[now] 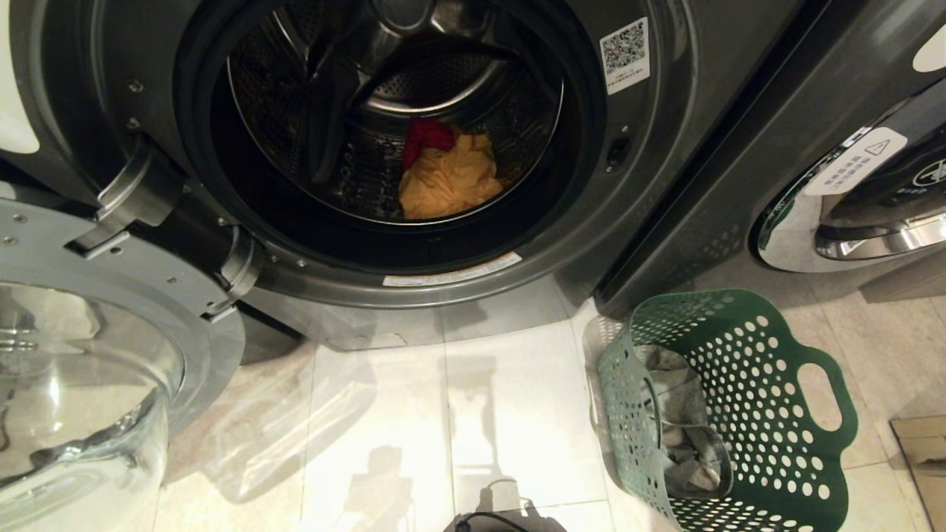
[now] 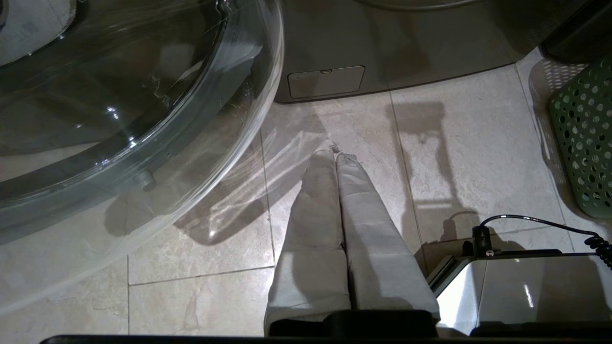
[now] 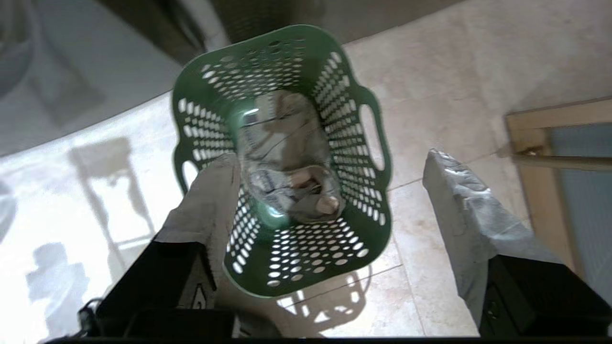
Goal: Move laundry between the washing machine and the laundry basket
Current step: Pick a cloth and place it into the basket
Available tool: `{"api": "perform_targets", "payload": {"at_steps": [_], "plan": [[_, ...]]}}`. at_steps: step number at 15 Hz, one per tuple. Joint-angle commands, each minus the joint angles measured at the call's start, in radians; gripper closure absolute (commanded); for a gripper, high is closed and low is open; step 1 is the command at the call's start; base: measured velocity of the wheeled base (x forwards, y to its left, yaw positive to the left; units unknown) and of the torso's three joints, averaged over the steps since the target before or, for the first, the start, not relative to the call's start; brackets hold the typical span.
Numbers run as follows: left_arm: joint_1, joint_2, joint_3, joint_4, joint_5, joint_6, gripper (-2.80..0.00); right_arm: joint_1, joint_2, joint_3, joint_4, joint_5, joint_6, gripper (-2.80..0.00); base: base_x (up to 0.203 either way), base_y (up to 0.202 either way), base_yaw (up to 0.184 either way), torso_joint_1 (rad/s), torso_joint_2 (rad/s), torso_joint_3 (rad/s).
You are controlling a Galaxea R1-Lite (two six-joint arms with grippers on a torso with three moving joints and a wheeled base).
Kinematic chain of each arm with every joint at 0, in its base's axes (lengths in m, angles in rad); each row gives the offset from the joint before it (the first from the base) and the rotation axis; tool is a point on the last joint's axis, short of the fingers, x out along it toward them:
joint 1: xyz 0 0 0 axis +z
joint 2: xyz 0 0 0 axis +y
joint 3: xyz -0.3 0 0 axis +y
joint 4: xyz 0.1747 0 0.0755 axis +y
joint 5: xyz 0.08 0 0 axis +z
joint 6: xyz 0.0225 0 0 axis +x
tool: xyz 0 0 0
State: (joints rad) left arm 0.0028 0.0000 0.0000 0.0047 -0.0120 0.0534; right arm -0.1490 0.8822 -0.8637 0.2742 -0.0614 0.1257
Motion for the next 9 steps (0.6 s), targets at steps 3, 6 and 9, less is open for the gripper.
{"api": "perform_targets", "payload": {"at_steps": [3,6,9], "plan": [[0.000,0.002,0.000,0.000,0.000,0.000,0.00,0.074,-0.036,0.000,0.043,0.049,-0.012,-2.80,0.000,0.000,0.000,0.000,0.00,0.000],[0.000,0.002,0.000,0.000,0.000,0.001,0.00,0.109,-0.060,-0.003,0.112,0.057,-0.052,0.00,0.000,0.000,0.000,0.000,0.00,0.000],[0.000,0.002,0.000,0.000,0.000,0.000,0.00,0.199,-0.076,0.002,0.135,0.068,-0.054,0.00,0.000,0.000,0.000,0.000,0.00,0.000]]}}
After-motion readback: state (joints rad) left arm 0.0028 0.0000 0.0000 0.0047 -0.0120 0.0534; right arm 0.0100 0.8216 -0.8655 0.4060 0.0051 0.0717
